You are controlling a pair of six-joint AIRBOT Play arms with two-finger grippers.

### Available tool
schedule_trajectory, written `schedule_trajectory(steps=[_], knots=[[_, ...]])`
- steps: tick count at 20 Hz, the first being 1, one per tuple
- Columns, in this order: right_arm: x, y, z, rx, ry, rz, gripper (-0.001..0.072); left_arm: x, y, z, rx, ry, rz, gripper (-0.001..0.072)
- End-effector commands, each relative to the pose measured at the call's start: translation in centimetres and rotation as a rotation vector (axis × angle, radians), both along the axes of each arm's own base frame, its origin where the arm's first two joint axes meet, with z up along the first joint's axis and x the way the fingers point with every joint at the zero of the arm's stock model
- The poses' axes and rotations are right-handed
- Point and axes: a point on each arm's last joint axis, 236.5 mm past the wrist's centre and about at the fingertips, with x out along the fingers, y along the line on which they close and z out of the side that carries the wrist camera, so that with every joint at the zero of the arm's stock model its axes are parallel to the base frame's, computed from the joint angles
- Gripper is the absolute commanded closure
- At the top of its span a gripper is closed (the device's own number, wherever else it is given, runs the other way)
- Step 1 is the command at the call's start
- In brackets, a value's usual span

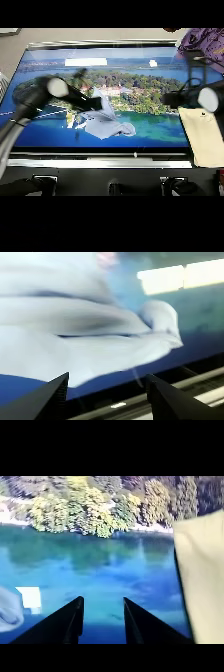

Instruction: Fold the clothes and pants, and hang the long-sleeved shirts on hangers.

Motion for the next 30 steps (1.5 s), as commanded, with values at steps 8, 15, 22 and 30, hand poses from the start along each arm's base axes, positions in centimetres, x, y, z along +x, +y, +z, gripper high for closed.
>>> schedule_trajectory(steps=[8,15,22,30], knots=[[-0.9,8.2,-18.4,0.881,0.347,-0.12,0.0229,4.8,17.9,6.3,0.065,-0.124,0.291,0.0156],[-1.5,14.2,-24.7,0.935,0.49,-0.045,0.0235,4.9,18.3,6.3,0.057,-0.115,0.325,0.0155],[-2.2,15.2,-25.7,0.944,0.535,-0.035,0.0428,5.2,18.4,5.5,0.039,-0.071,0.394,0.0154],[-3.2,15.6,-24.0,0.957,0.551,0.031,0.0683,7.5,20.8,-3.3,0.03,0.055,0.47,0.0154]])
